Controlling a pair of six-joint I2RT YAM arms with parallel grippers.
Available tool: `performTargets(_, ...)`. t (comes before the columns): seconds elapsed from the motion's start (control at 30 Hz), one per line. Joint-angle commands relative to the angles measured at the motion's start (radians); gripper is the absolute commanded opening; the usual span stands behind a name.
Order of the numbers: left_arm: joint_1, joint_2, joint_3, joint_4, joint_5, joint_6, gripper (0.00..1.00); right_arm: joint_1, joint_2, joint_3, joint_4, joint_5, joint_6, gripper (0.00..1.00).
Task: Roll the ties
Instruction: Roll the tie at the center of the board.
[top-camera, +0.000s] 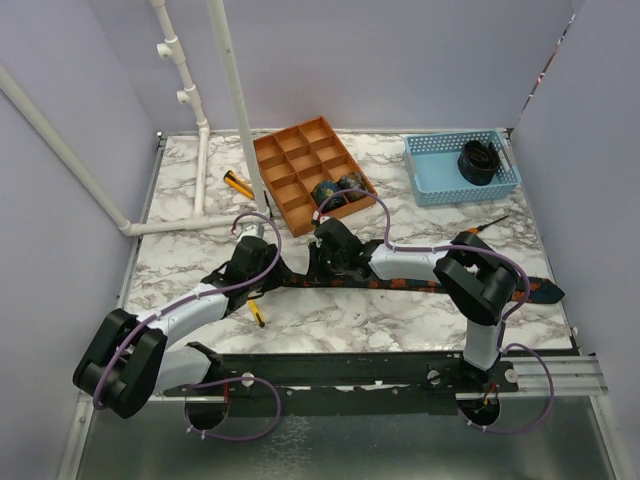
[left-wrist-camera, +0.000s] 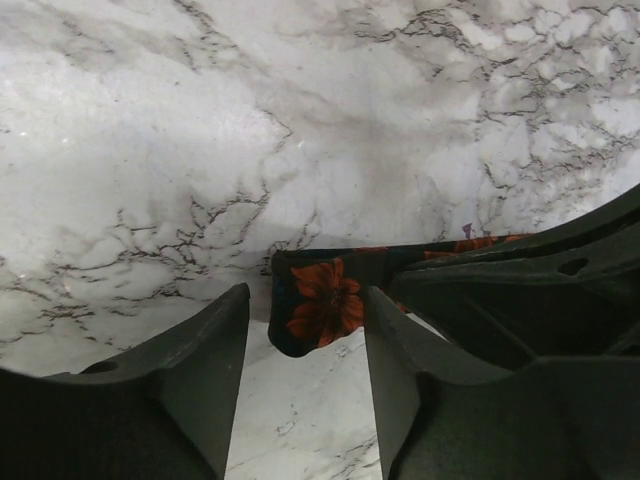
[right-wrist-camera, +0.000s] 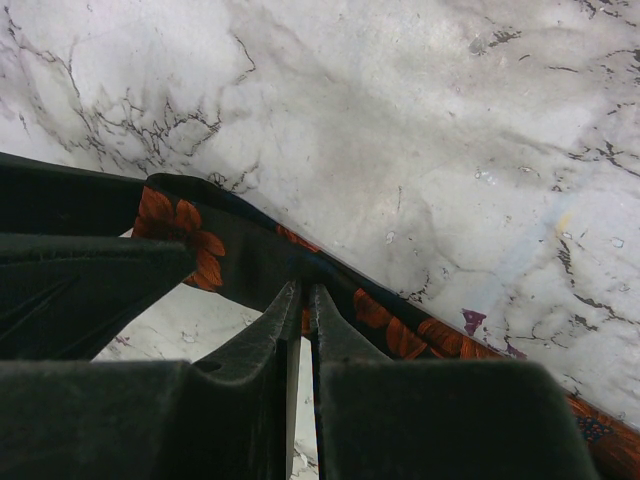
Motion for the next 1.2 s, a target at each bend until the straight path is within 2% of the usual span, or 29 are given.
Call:
performTargets(0.0,-0.003,-0.038,-0.003,-0.109,-0.087,-0.005,0.53,0.001,0.029,-0.04,-0.108,0.052,-0.02,0.11)
performTargets(0.17,0.001,-0.034,-0.009,-0.114,-0.102,-0.011,0.52,0.001,0.029,-0.04,-0.106,0.046,-0.021,0.1)
performTargets(0.27,0.003,-0.006,-0.007,-0.11,-0.1,-0.011,0.42,0.001,0.027,-0.042,-0.103,0.044,-0.019,0.1)
performTargets(0.47,0.007,0.012,-0.018,-0.101,-0.116,-0.01,0.16,0.001,0.023,-0.053,-0.095,0.044,-0.018,0.11)
performTargets(0.57,0.008,0.013,-0.022,-0.084,-0.106,-0.013,0.13,0.001,0.024,-0.057,-0.092,0.041,-0.016,0.1)
performTargets(0.63,0.008,0.022,-0.021,-0.078,-0.093,-0.013,0.17,0.0,0.025,-0.058,-0.091,0.041,-0.017,0.11)
performTargets(0.73,0.008,0.036,-0.021,-0.079,-0.082,-0.011,0.44,0.001,0.024,-0.058,-0.09,0.041,-0.016,0.1)
performTargets(0.8,0.008,0.039,-0.025,-0.079,-0.083,-0.013,0.48,0.0,0.024,-0.057,-0.088,0.04,-0.017,0.1)
performTargets(0.87,0.008,0.042,-0.029,-0.079,-0.087,-0.015,0.48,0.001,0.025,-0.057,-0.087,0.038,-0.016,0.1)
performTargets(0.97,0.008,0.051,-0.031,-0.078,-0.086,-0.013,0.38,0.001,0.025,-0.059,-0.086,0.038,-0.018,0.1)
performTargets(1.17,0.008,0.057,-0.031,-0.063,-0.062,-0.004,0.09,0.001,0.026,-0.063,-0.083,0.037,-0.017,0.1)
